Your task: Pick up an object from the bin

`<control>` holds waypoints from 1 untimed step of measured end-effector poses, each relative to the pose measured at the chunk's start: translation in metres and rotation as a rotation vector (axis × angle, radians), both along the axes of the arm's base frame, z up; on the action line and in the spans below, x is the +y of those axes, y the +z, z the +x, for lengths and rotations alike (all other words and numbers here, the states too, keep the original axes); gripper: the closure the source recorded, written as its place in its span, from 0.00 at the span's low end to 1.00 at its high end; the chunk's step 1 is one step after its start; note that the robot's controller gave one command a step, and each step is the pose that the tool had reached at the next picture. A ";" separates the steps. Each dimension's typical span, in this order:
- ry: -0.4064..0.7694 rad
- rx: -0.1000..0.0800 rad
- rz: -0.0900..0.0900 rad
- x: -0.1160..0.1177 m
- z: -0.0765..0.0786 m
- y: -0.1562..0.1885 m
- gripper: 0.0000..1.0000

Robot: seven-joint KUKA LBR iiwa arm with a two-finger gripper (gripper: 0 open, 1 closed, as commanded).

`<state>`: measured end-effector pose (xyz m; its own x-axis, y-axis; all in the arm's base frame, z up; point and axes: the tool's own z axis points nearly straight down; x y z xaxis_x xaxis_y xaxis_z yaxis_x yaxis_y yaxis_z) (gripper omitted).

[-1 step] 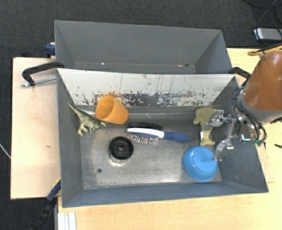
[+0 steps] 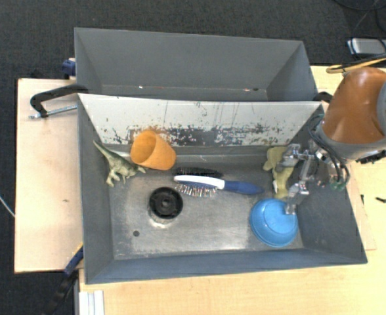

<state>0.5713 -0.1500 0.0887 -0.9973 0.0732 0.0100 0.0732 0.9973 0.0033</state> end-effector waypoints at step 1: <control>-0.001 -0.007 -0.001 0.000 0.003 0.002 1.00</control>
Offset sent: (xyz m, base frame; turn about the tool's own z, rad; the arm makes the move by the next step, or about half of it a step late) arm 0.0000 0.0000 0.0000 0.0000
